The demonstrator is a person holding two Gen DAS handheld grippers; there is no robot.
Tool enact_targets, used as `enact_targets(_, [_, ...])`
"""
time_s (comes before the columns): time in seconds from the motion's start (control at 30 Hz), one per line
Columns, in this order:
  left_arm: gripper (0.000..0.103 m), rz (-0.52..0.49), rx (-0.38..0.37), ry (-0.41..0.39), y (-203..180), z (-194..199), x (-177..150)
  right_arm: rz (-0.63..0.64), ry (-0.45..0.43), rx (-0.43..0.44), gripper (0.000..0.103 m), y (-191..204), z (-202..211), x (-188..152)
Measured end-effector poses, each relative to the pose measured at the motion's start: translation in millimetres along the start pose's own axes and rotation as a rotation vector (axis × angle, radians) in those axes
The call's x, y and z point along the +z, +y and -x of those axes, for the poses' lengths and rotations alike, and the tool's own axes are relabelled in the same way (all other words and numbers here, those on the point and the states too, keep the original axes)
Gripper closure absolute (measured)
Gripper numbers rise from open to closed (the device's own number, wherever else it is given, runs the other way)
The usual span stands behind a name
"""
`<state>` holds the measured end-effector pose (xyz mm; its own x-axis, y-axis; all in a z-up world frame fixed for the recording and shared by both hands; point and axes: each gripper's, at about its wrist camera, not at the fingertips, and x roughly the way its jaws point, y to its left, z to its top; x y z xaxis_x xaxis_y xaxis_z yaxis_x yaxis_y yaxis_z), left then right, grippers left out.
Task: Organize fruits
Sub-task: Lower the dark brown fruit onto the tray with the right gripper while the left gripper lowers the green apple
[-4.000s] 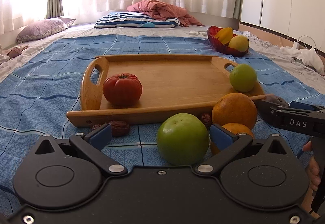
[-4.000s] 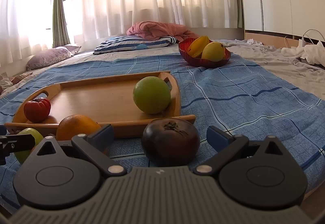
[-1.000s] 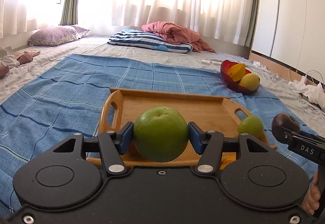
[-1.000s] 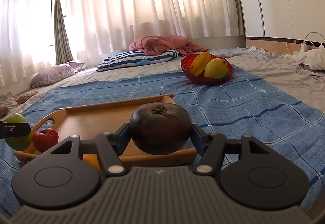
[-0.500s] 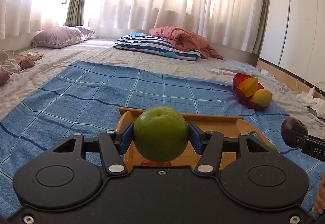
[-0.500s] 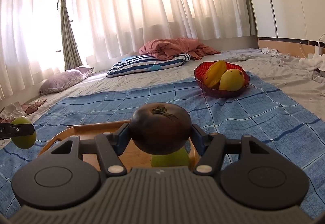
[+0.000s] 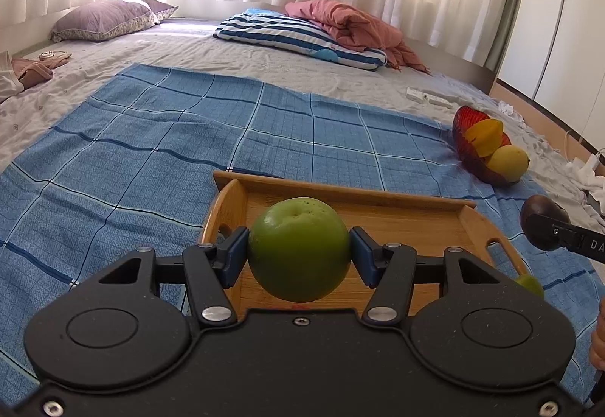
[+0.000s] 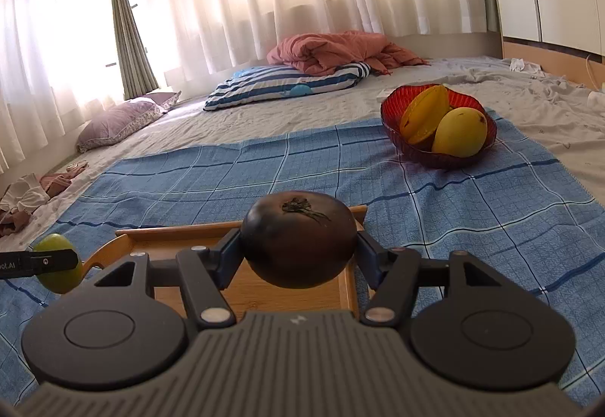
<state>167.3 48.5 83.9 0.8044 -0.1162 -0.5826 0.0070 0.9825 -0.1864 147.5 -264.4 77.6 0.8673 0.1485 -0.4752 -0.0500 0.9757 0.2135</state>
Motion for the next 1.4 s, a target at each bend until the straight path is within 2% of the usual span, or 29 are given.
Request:
enact_targets(0.23, [0.048,-0.012,0.033,0.031,4,-21,1,-0.007,0.104,-0.011,0.037,-9,-34,6])
enact_targets(0.4, [0.048,-0.026,0.047,0.042,3,-30,-1,0.06,0.156,-0.029,0.037,-1,-47,-3])
enact_targets(0.7, [0.048,-0.05,0.064,0.071,-3,-41,-5,0.171,0.193,-0.052,0.037,15,-58,-12])
enact_targets(1.4, [0.048,-0.059,0.081,0.098,-2,-50,-12,0.196,0.261,-0.059,0.037,16,-71,-25])
